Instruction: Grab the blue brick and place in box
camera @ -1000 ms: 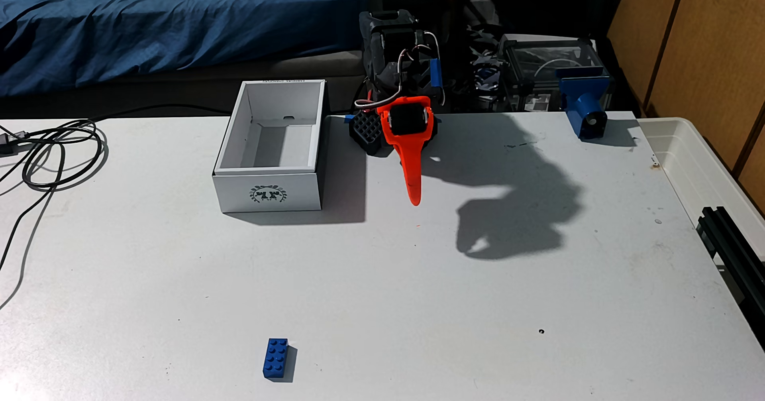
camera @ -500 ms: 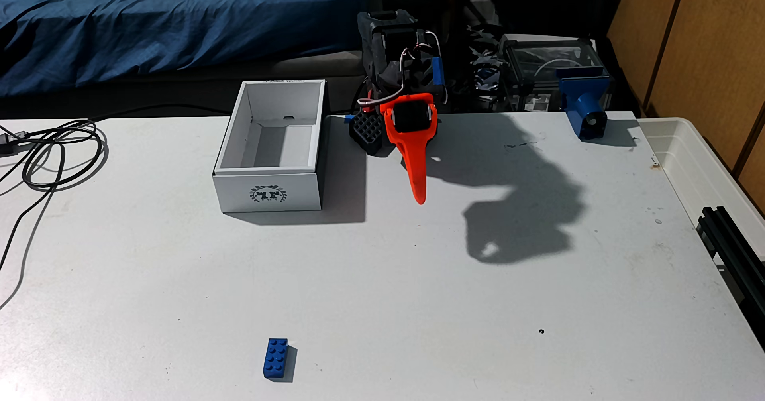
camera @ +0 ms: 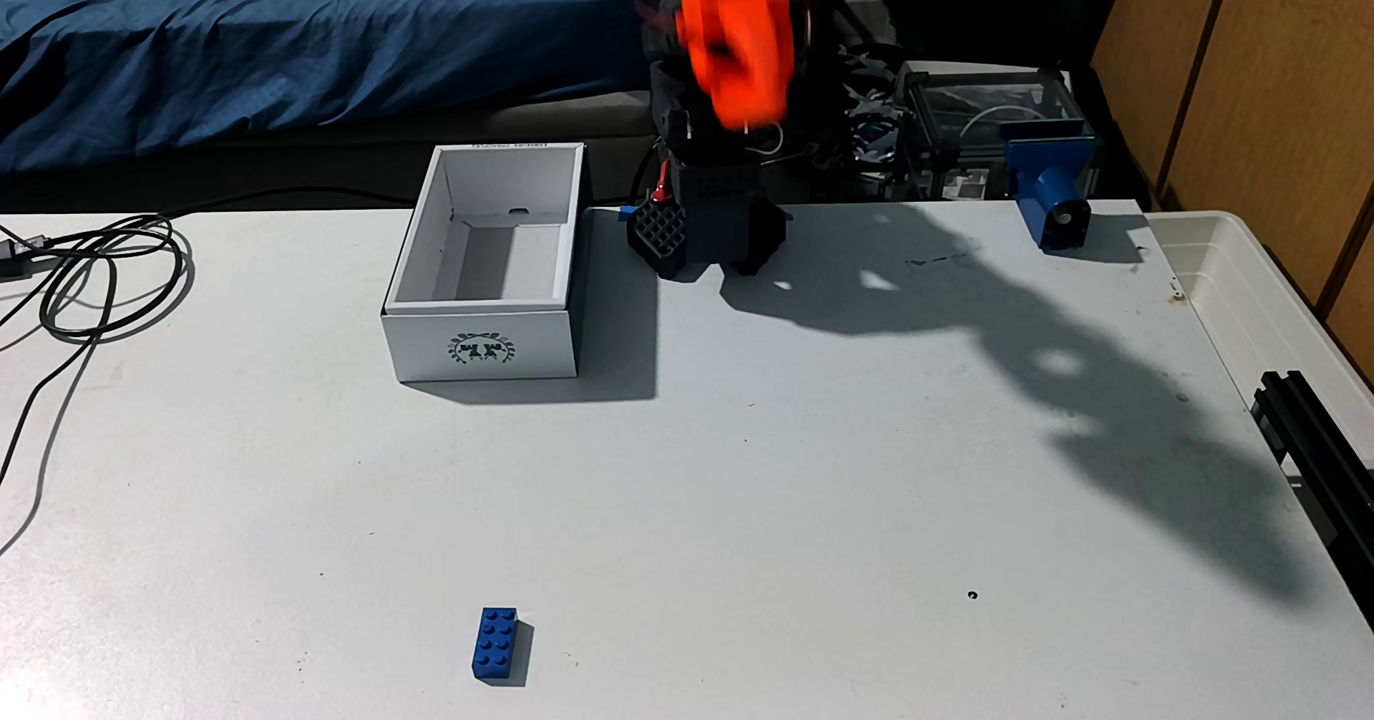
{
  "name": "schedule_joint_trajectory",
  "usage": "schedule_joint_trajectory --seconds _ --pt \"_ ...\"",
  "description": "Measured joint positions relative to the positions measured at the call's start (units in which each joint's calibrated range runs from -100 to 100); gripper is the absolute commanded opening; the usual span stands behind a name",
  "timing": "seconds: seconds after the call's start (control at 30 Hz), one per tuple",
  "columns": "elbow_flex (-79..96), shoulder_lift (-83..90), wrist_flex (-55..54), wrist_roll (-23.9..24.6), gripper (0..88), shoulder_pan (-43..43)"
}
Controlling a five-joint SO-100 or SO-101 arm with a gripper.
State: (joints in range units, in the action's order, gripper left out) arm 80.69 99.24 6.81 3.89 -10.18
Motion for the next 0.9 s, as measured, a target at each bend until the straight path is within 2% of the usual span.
schedule_joint_trajectory --seconds 0.13,0.27,0.47,0.73,0.9 --pt "-7.06 0.17 -10.28 0.0 0.9 0.0" --pt "-14.39 0.34 -13.44 0.05 0.9 0.0" --pt "-21.99 -3.29 -13.53 0.05 0.9 0.0" --pt "-39.07 -25.08 -13.18 0.0 0.8 2.29" --pt "-52.66 -42.48 -3.69 0.0 0.8 5.46"
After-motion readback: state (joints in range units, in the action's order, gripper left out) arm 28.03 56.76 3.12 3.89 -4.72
